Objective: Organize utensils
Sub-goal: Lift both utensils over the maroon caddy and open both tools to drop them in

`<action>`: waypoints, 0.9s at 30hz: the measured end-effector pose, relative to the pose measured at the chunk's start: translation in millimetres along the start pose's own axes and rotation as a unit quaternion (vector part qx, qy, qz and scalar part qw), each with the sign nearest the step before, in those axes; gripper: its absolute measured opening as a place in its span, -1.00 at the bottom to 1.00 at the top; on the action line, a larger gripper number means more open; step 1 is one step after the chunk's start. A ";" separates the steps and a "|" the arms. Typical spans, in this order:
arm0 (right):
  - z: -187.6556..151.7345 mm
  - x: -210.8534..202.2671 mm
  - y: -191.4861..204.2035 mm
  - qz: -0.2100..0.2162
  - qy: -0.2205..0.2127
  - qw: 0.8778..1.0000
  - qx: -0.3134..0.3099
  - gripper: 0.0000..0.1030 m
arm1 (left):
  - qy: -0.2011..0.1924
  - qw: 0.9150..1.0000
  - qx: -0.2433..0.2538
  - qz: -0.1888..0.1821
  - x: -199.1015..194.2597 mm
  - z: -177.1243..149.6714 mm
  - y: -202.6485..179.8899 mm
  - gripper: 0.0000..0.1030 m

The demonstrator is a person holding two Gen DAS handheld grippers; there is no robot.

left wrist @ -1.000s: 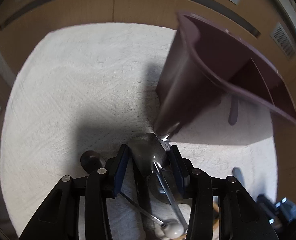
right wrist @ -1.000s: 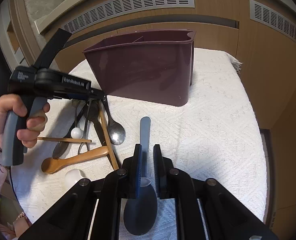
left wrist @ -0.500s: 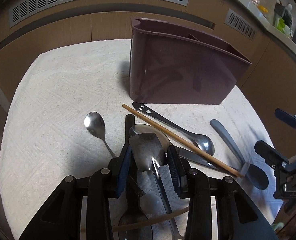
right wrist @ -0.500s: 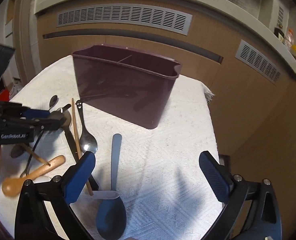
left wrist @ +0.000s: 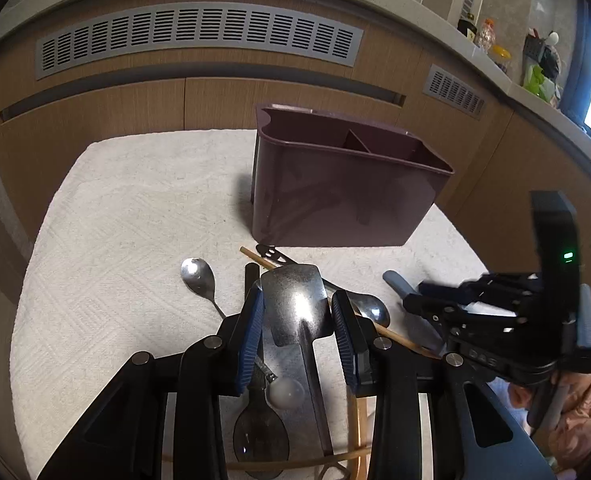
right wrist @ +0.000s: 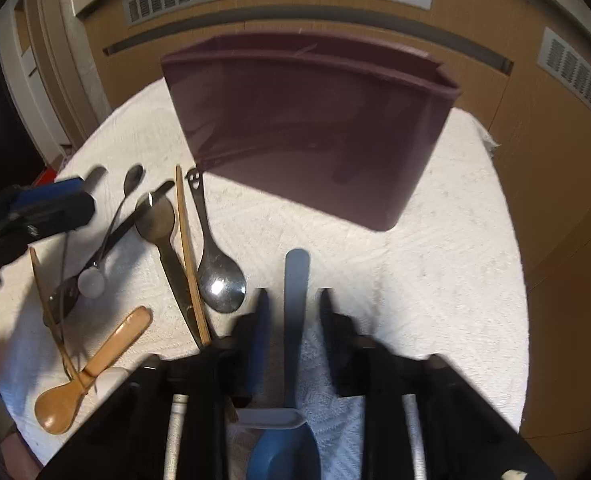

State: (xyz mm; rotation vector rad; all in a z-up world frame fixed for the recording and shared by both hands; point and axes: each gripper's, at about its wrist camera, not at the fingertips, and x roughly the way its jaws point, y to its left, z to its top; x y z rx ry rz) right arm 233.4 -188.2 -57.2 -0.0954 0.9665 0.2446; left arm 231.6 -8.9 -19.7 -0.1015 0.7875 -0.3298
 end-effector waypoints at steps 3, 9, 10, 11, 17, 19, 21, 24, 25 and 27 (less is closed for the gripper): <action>-3.9 -12.3 2.1 -0.007 -0.016 1.000 0.002 -0.81 | -0.015 1.000 0.001 0.001 -15.3 0.1 -1.9 -0.31; -9.8 -75.3 -2.0 -0.019 -0.102 0.994 0.017 -0.81 | -0.052 0.999 0.015 0.003 -46.7 1.6 -15.2 -0.34; -9.7 -81.8 -3.4 -0.019 -0.111 0.993 0.019 -0.81 | -0.057 0.998 0.017 0.004 -50.7 2.0 -17.7 -0.34; -10.6 -89.6 -4.5 -0.017 -0.122 0.992 0.023 -0.81 | -0.060 0.998 0.018 0.003 -53.7 2.9 -19.8 -0.34; -7.8 -110.6 -2.0 -0.013 -0.149 0.988 0.024 -0.81 | -0.069 0.997 0.026 0.007 -64.4 6.0 -28.9 -0.35; -7.2 -111.5 -2.3 -0.012 -0.152 0.988 0.024 -0.81 | -0.070 0.997 0.026 0.008 -65.5 7.2 -30.4 -0.35; -5.4 -113.5 -3.5 -0.008 -0.156 0.987 0.027 -0.82 | -0.073 0.997 0.027 0.008 -66.9 9.1 -32.1 -0.35; -1.9 -120.5 -5.5 -0.006 -0.169 0.985 0.030 -0.82 | -0.086 0.996 0.037 0.010 -73.6 17.3 -37.1 -0.35; 0.5 -123.4 -6.2 -0.007 -0.174 0.984 0.030 -0.82 | -0.094 0.995 0.042 0.009 -77.3 24.3 -39.6 -0.35; 15.8 -136.0 -8.1 -0.004 -0.192 0.981 0.025 -0.82 | -0.114 0.992 0.049 0.003 -86.3 43.5 -43.6 -0.35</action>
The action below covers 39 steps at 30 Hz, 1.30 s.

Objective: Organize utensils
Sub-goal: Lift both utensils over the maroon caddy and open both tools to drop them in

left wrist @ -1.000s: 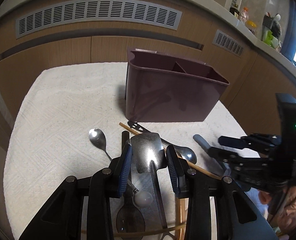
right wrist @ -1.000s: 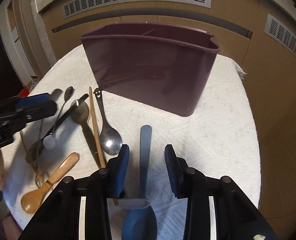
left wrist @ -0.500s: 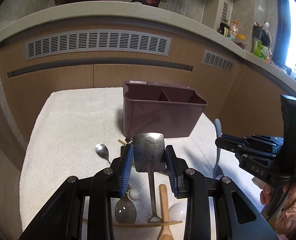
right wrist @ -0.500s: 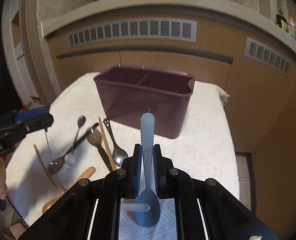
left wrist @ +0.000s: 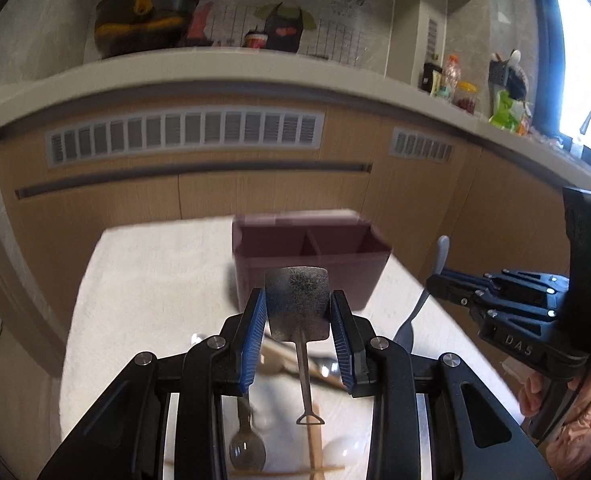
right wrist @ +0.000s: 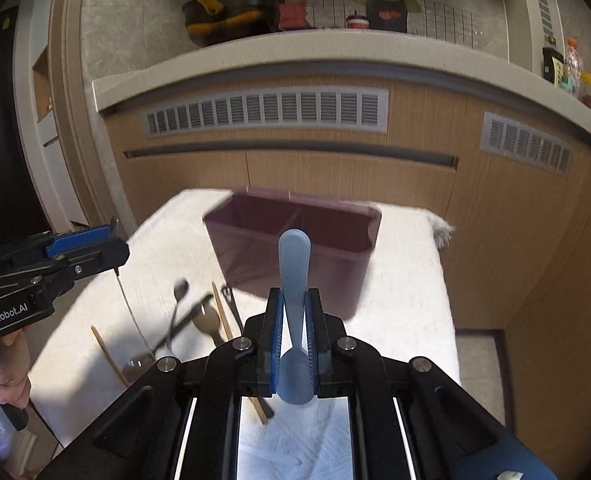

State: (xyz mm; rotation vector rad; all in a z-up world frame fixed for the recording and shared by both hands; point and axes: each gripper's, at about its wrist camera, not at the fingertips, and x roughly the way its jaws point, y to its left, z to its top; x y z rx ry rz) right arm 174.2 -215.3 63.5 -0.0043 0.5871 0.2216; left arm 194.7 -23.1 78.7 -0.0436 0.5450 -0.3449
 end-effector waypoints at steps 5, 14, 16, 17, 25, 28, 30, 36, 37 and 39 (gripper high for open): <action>69.3 -19.9 -4.8 -0.019 -0.076 0.997 -0.024 -0.82 | -0.072 0.997 0.013 -0.025 -10.5 75.8 -1.4 -0.35; 111.3 34.9 -23.0 -0.051 -0.077 0.996 -0.012 -0.82 | -0.094 0.995 -0.020 -0.024 53.1 120.1 21.3 -0.35; 107.0 50.7 -28.4 -0.051 -0.063 0.997 -0.005 -0.82 | -0.078 0.996 -0.027 -0.020 75.1 116.3 27.5 -0.35; 103.7 56.4 -30.7 -0.053 -0.056 0.997 -0.003 -0.82 | -0.068 0.997 -0.029 -0.016 87.2 112.9 28.7 -0.35; 66.4 96.8 -33.1 -0.041 0.016 0.999 0.000 -0.78 | 0.007 0.999 -0.041 -0.016 142.2 76.1 34.2 -0.32; 56.1 95.6 -32.7 -0.042 0.021 0.999 0.000 -0.49 | 0.023 0.997 -0.062 -0.026 143.6 66.9 39.7 -0.32; 52.1 88.7 -31.5 -0.052 0.011 0.999 -0.002 -0.30 | 0.018 0.997 -0.068 -0.027 132.6 64.3 41.8 -0.32; 35.2 50.1 -22.5 -0.063 -0.008 0.998 -0.018 0.13 | 0.001 0.999 -0.036 0.008 78.5 48.2 36.0 0.08; 27.9 42.6 -14.7 -0.065 -0.012 0.997 -0.034 0.48 | 0.002 0.999 -0.032 0.013 70.8 42.7 35.7 0.13; 13.2 30.5 2.1 -0.076 -0.022 0.994 -0.073 0.92 | 0.010 0.999 -0.025 0.024 54.8 28.1 37.7 0.17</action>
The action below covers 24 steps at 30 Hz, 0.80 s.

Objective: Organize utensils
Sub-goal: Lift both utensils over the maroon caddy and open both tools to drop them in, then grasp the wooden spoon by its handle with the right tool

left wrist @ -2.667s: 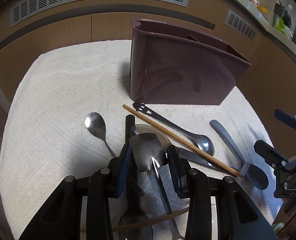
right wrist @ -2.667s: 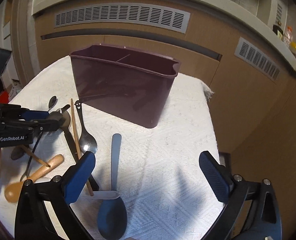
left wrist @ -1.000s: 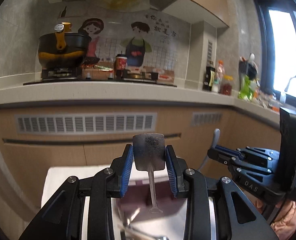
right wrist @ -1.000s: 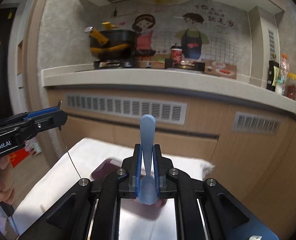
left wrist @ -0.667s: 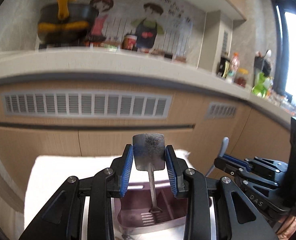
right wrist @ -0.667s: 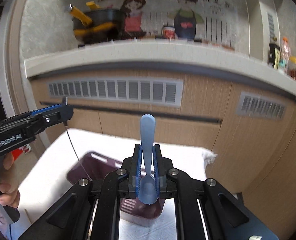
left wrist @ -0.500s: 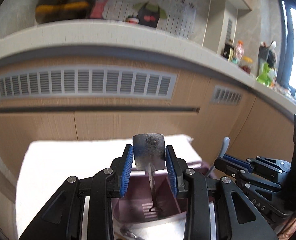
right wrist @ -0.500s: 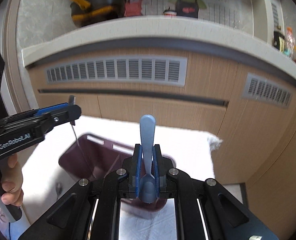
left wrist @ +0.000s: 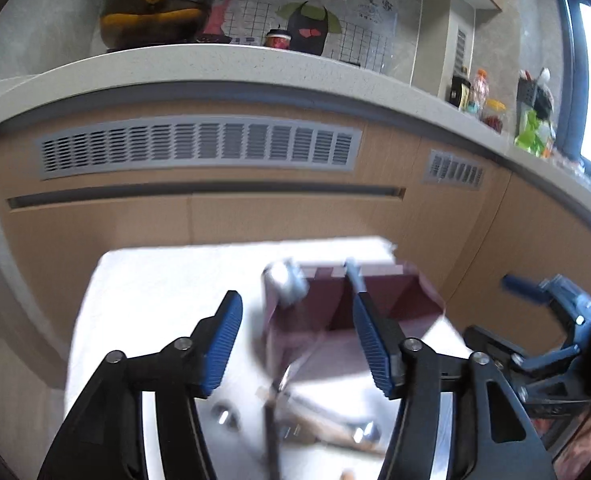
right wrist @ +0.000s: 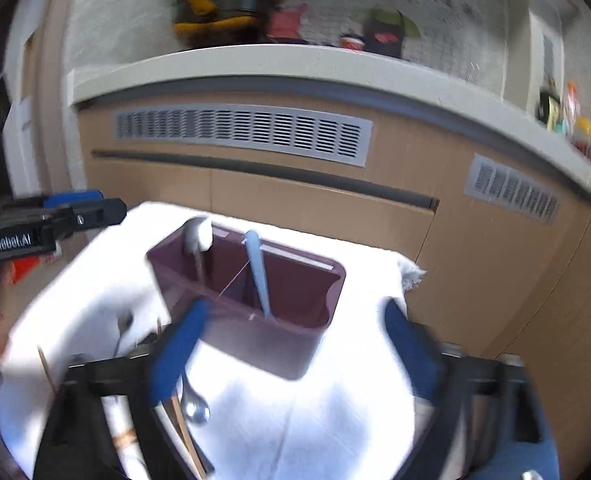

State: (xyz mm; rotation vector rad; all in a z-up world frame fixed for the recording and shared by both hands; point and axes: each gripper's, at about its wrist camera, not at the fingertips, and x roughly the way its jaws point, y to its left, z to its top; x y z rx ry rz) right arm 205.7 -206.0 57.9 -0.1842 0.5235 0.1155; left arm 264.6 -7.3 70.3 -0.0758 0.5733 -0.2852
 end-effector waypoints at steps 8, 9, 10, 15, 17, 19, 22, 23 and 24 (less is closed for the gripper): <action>-57.7 -10.9 67.3 0.072 0.075 0.989 -0.103 0.99 | 0.068 0.996 -0.007 0.049 -42.0 -81.7 28.2 0.34; -65.8 -11.4 74.5 0.092 0.088 0.986 -0.105 0.98 | 0.081 0.995 -0.007 0.050 -44.6 -92.8 31.4 0.34; -71.6 -12.7 80.1 0.103 0.097 0.984 -0.107 0.98 | 0.095 0.994 -0.004 0.047 -47.6 -104.2 33.5 0.34; -101.9 -23.2 107.0 0.161 0.133 0.966 -0.151 0.98 | 0.143 0.989 0.046 0.015 -56.0 -148.5 27.6 0.34; -108.3 -23.1 104.9 0.152 0.134 0.967 -0.154 0.98 | 0.151 0.986 0.078 -0.002 -56.7 -156.0 18.3 0.34; -109.9 -19.7 95.3 0.142 0.145 0.969 -0.139 0.98 | 0.153 0.981 0.121 -0.014 -57.2 -161.5 5.1 0.34; -109.4 -16.1 75.7 0.143 0.159 0.972 -0.098 0.98 | 0.154 0.971 0.184 -0.019 -53.1 -165.2 -14.6 0.34; -109.7 -16.3 68.7 0.147 0.164 0.972 -0.082 0.98 | 0.155 0.967 0.199 -0.017 -50.4 -165.2 -20.0 0.34; -110.4 -16.7 65.1 0.152 0.166 0.972 -0.072 0.98 | 0.157 0.963 0.217 -0.012 -46.1 -166.5 -24.8 0.35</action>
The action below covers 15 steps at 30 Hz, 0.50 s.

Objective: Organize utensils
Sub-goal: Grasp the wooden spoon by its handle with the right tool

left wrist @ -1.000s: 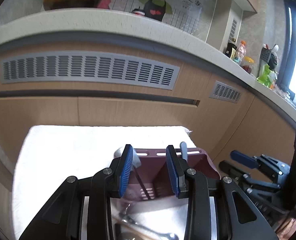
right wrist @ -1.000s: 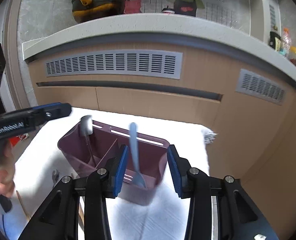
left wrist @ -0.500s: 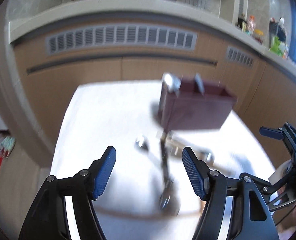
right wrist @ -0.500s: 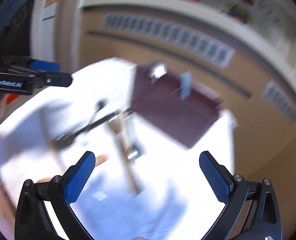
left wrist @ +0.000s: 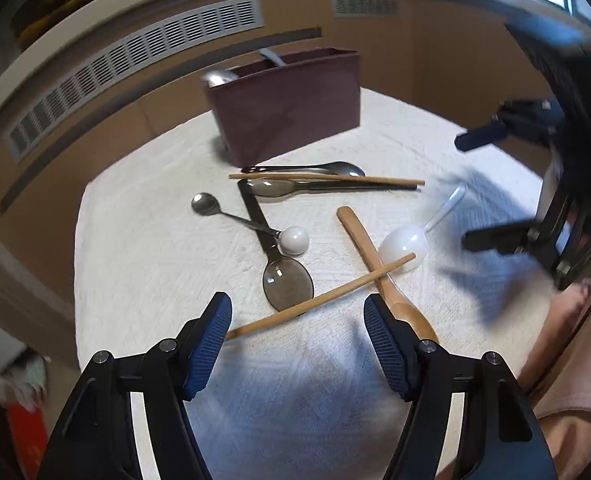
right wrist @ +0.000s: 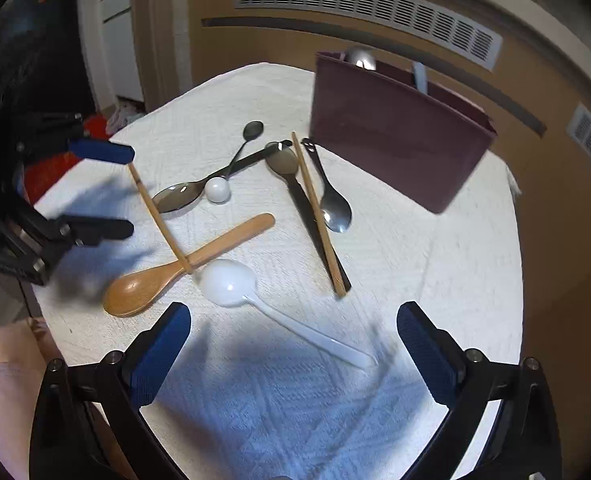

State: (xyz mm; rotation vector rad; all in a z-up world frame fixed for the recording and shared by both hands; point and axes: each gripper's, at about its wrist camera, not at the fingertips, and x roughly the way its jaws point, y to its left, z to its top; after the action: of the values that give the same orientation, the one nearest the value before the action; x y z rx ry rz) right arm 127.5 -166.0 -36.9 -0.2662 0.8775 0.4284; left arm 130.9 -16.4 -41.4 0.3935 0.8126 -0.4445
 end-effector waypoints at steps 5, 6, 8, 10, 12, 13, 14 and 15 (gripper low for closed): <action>-2.1 -0.6 0.7 0.017 0.004 1.000 0.016 0.98 | 0.024 0.999 0.007 0.024 25.8 7.5 0.4 0.34; -1.4 -0.4 3.9 0.022 0.004 1.000 0.016 0.98 | 0.026 0.999 -0.006 0.026 30.5 10.6 4.8 0.35; 1.6 2.4 10.2 0.036 0.005 0.999 0.016 0.98 | 0.026 0.999 -0.036 0.029 36.2 15.9 14.0 0.35; 6.8 5.5 18.3 0.055 0.009 0.998 0.014 0.98 | 0.023 0.996 -0.074 0.034 42.6 21.5 26.3 0.35; 12.6 9.3 25.9 0.061 0.008 0.998 0.009 0.91 | 0.020 0.992 -0.118 0.033 48.0 25.1 40.6 0.35; 16.5 11.6 29.8 0.061 0.007 0.998 0.006 0.71 | 0.019 0.989 -0.142 0.034 50.7 26.3 48.7 0.35; 21.3 15.2 34.4 0.060 0.009 0.998 0.002 0.41 | 0.018 0.986 -0.161 0.035 52.6 27.1 55.3 0.35; 24.9 19.1 37.8 0.059 0.013 0.998 0.000 0.26 | 0.014 0.982 -0.183 0.042 53.8 27.6 63.3 0.35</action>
State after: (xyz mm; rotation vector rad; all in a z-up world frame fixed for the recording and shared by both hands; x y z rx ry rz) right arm 137.6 -118.0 -38.6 -0.2210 0.9222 0.5347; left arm 213.0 10.8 -54.8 0.0925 0.8819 -0.2038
